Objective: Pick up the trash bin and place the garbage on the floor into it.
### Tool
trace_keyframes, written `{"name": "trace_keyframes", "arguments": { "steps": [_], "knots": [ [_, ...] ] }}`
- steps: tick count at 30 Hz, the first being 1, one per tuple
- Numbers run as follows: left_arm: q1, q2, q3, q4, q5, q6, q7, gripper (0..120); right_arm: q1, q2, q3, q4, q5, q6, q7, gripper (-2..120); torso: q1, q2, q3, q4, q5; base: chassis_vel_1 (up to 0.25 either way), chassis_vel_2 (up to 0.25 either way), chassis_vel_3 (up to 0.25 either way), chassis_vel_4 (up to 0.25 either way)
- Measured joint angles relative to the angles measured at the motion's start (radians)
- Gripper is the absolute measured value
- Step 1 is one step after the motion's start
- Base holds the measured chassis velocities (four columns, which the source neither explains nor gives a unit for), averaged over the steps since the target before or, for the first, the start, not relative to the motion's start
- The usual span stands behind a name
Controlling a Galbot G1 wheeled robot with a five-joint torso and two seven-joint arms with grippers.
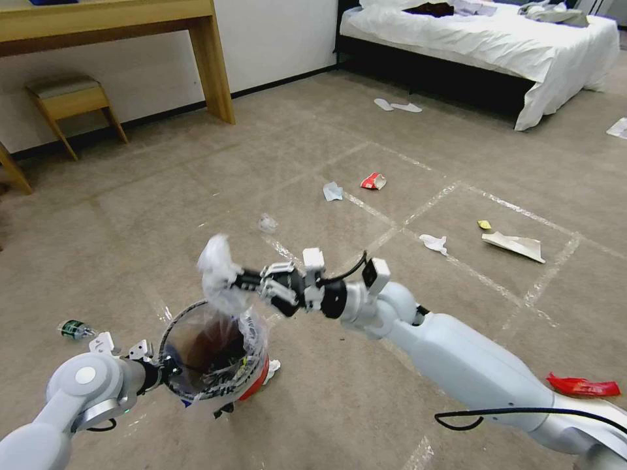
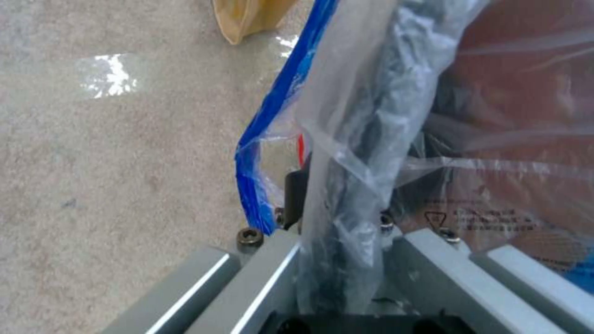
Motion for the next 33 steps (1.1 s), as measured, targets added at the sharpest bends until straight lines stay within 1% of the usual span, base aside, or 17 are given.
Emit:
{"name": "trace_keyframes", "arguments": {
  "steps": [2,8,11,12,16,21,28,33],
  "knots": [
    [0.004,0.001,-0.004,-0.005,-0.001,0.0,-0.003,0,0.003,0.021,-0.025,-0.022,-0.006,0.001,-0.004,0,0.0,0.0,0.0,0.0001,0.0,0.0,0.0,0.0,0.0],
    [0.006,0.004,-0.011,-0.011,-0.005,0.0,-0.005,0,0.009,0.038,-0.054,-0.053,-0.012,0.002,-0.01,0,0.0,0.0,0.0,-0.0001,0.0,0.0,0.0,0.0,0.0],
    [0.012,0.006,-0.016,-0.02,-0.008,-0.001,-0.007,0,0.014,0.067,-0.089,-0.119,-0.022,0.007,-0.019,0,0.0,0.0,0.0,-0.0001,0.0,0.0,0.0,0.0,0.0],
    [0.012,0.006,-0.016,-0.02,-0.008,-0.001,-0.007,0,0.014,0.067,-0.089,-0.119,-0.022,0.007,-0.019,0,0.0,0.0,0.0,-0.0001,0.0,0.0,0.0,0.0,0.0],
    [0.019,0.008,-0.023,-0.027,-0.009,-0.002,-0.007,0,0.015,0.108,-0.107,-0.175,-0.029,0.015,-0.019,0,0.0,0.0,0.0,-0.0001,0.0001,0.0,0.0,0.0,0.0],
    [0.029,0.008,-0.033,-0.034,-0.01,-0.002,-0.007,0,0.02,0.127,-0.112,-0.198,-0.034,0.021,-0.019,0,0.0,0.0,0.0,0.0,0.0,0.0,0.0,0.0,0.0],
    [0.042,-0.007,-0.038,-0.045,-0.007,-0.001,-0.007,0,0.023,0.151,-0.127,-0.247,-0.045,0.033,-0.019,0,0.0,0.0,0.0,-0.0001,0.0,0.0,0.0,0.0,0.0],
    [0.046,-0.006,-0.046,-0.055,-0.008,-0.001,-0.007,0,0.023,0.167,-0.133,-0.269,-0.048,0.045,-0.018,0,0.0,0.0,0.0,-0.0001,0.0001,0.0,0.0,0.0,0.0]
  ]
}}
